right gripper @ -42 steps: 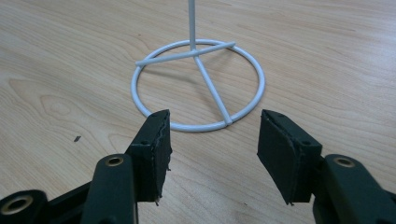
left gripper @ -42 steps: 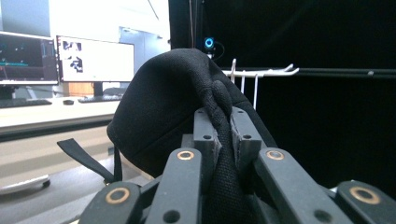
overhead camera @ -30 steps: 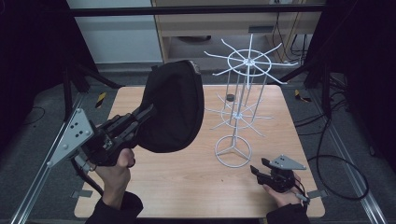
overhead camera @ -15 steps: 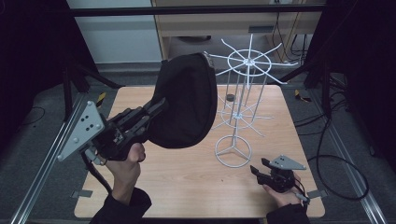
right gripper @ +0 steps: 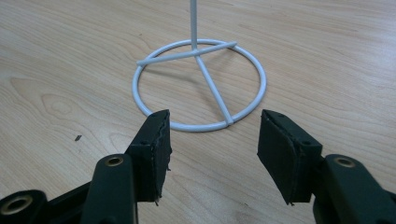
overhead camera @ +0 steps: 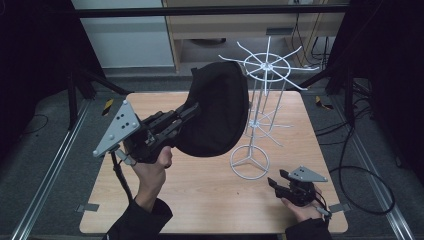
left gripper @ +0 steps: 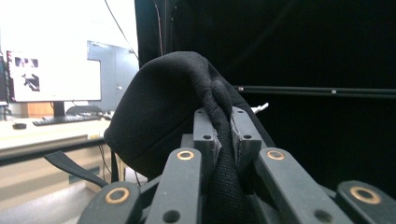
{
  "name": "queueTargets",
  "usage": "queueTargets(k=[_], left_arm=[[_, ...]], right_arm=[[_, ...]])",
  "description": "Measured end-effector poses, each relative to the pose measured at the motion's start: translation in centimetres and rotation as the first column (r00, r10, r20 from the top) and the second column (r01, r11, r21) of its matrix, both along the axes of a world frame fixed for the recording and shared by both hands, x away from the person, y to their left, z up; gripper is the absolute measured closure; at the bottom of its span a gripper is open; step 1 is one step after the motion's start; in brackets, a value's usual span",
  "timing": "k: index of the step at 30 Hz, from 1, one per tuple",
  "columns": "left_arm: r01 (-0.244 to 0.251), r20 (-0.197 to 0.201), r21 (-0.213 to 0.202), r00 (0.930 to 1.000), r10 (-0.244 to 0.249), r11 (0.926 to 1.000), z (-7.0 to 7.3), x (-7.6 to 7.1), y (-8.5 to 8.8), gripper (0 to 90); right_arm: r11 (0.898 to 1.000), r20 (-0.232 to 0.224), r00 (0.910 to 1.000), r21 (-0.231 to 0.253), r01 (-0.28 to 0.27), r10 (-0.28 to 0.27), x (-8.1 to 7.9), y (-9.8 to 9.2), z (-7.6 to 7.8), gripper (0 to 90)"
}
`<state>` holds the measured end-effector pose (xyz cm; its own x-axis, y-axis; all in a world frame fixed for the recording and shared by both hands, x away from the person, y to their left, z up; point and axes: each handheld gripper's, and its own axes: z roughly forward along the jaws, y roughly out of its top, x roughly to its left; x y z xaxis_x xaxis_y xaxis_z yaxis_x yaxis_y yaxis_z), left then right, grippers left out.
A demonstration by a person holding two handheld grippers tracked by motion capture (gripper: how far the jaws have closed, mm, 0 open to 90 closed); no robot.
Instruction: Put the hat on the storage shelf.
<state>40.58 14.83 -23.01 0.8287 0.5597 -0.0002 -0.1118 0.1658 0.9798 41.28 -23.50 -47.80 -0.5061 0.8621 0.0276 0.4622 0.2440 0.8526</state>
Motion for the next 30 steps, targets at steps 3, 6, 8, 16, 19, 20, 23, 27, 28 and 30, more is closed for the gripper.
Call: queueTargets(k=[3,6,8,16,19,20,23,27,28,30], left_arm=[[0.001,-0.022,0.02,0.9998,-0.001,0.9998,-1.0,0.7,-0.5,82.4],[0.004,-0.047,0.026,0.9989,-0.003,0.9997,-1.9,1.2,-0.5,82.1],[0.002,-0.051,0.035,0.9987,0.0,0.9994,-2.1,1.3,-0.5,81.5],[-0.015,-0.13,0.086,0.9912,0.026,0.9962,-4.9,2.5,-0.3,78.6],[-0.022,-0.148,0.106,0.9883,0.038,0.9941,-5.7,2.9,-0.5,78.7],[-0.022,-0.151,0.111,0.9877,0.039,0.9935,-5.9,3.0,-0.6,78.7],[-0.029,-0.154,0.134,0.9867,0.05,0.9905,-6.2,3.1,-1.0,78.0],[-0.045,-0.148,0.183,0.9863,0.073,0.982,-6.7,3.1,-1.9,76.2],[-0.046,-0.148,0.19,0.9862,0.075,0.9806,-6.7,3.1,-2.0,75.7],[-0.061,-0.146,0.209,0.9849,0.093,0.9759,-6.8,3.1,-2.3,72.4]], right_arm=[[1.0,-0.002,1.0,0.001,0.0,0.0,0.0,0.0,0.0,44.2],[1.0,-0.003,1.0,0.001,0.0,0.0,0.0,0.0,0.0,44.2],[1.0,-0.003,1.0,0.002,0.0,0.0,0.0,0.0,0.0,44.2],[1.0,-0.001,1.0,-0.007,-0.002,0.002,0.0,0.0,0.0,43.9],[1.0,0.001,1.0,-0.006,-0.003,0.003,0.1,0.1,-0.1,44.0],[1.0,0.001,1.0,-0.006,-0.003,0.003,0.1,0.1,-0.1,43.9],[1.0,-0.006,1.0,-0.001,-0.002,0.002,0.0,0.1,0.0,43.9],[1.0,-0.004,1.0,-0.003,-0.002,0.002,0.0,0.1,-0.1,43.9],[1.0,-0.006,1.0,-0.001,-0.002,0.002,0.0,0.1,0.0,43.8],[1.0,-0.002,1.0,-0.005,-0.003,0.003,0.0,0.1,-0.1,43.8]])
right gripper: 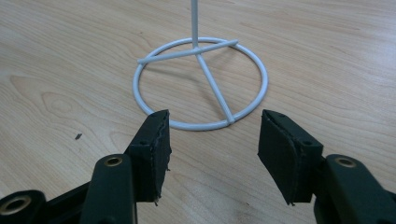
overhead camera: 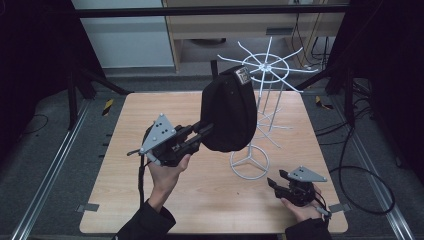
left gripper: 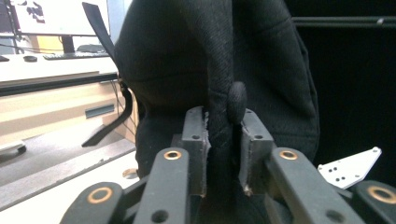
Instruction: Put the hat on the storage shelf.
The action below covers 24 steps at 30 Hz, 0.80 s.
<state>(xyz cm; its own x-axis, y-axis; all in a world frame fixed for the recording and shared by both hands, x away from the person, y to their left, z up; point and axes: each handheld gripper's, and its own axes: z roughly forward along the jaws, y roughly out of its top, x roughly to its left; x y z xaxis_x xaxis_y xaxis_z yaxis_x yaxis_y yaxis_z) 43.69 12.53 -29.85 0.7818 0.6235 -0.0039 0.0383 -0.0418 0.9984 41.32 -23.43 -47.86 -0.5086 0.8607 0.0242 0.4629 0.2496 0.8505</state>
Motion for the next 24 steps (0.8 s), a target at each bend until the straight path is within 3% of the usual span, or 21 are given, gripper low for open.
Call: queueTargets(k=[8,9,11,16,20,24], left_arm=[[-0.033,0.003,0.04,0.9995,0.032,0.9987,-0.4,-0.8,0.5,49.2],[-0.04,0.0,0.044,0.9992,0.04,0.9982,-0.5,-1.0,0.9,49.2],[-0.05,-0.011,0.049,0.9987,0.05,0.9976,-0.9,-1.5,2.0,40.9],[-0.072,-0.031,0.07,0.9967,0.074,0.9949,-1.7,-2.2,3.5,34.5],[-0.108,-0.059,0.106,0.9917,0.114,0.9885,-3.3,-2.8,5.5,29.4],[-0.158,-0.118,0.169,0.9768,0.179,0.973,-6.5,-2.9,8.0,26.0]], right_arm=[[1.0,0.002,1.0,0.006,0.002,-0.002,0.0,0.0,0.0,43.0],[1.0,0.002,1.0,0.006,0.002,-0.002,0.0,0.0,0.0,42.9],[1.0,0.002,1.0,0.001,0.006,-0.006,0.0,0.0,0.0,42.5],[1.0,-0.001,1.0,0.007,0.009,-0.009,0.0,0.0,0.0,41.8],[1.0,0.003,0.9999,0.006,0.015,-0.015,-0.1,-0.1,0.0,40.0],[1.0,0.007,0.9997,0.004,0.023,-0.023,0.0,-0.1,-0.1,38.0]])
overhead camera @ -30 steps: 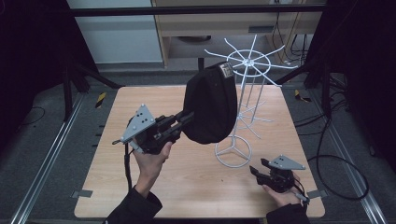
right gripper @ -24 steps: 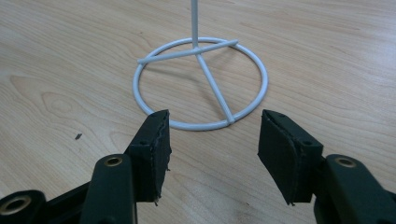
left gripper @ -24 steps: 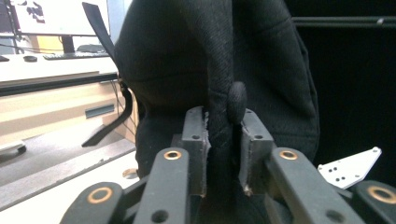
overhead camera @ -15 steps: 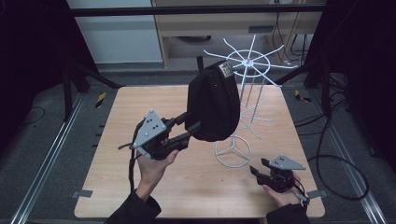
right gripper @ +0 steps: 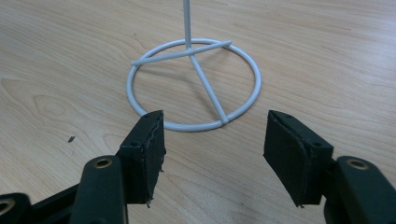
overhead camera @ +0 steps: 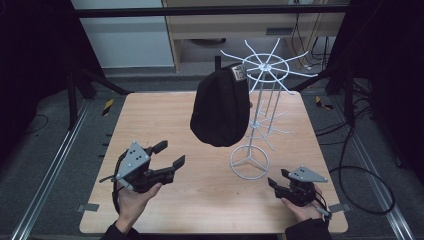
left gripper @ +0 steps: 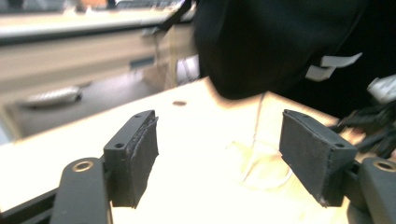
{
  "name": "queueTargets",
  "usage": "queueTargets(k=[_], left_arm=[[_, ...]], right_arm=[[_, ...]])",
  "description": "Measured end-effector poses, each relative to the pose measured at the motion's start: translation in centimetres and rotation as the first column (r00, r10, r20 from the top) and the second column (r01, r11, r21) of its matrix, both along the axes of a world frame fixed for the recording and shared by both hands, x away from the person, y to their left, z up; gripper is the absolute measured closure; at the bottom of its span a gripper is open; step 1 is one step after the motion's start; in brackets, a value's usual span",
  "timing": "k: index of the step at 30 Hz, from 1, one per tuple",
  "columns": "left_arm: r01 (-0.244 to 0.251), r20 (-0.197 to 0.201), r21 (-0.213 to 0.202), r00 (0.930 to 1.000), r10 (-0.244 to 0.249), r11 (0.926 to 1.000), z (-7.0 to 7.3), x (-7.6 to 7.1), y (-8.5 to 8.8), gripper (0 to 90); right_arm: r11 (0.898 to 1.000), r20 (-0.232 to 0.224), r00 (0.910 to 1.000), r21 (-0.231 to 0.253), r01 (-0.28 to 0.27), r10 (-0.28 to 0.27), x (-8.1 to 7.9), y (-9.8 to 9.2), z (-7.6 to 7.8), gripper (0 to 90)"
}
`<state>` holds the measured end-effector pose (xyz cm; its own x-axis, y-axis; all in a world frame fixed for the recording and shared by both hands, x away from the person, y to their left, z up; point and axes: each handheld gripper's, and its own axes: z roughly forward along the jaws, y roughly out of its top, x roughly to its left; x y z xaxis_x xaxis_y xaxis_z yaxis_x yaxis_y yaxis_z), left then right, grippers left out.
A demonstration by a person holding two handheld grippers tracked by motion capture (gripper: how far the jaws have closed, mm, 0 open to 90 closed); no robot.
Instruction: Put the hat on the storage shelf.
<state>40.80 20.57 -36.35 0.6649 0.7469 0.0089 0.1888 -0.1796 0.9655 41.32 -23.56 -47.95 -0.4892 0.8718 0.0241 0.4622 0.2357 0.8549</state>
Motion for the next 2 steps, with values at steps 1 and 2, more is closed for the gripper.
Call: queueTargets(k=[1,2], left_arm=[[0.0,0.0,0.0,1.0,0.0,1.0,0.0,0.0,0.0,25.8],[-0.02,-0.026,0.013,0.9995,0.02,0.9997,-1.0,0.12,0.7,25.8]], right_arm=[[1.0,0.001,1.0,0.0,0.001,-0.001,0.01,-0.01,0.0,37.4],[1.0,0.001,1.0,0.0,0.001,-0.001,0.01,-0.01,0.0,37.4]])
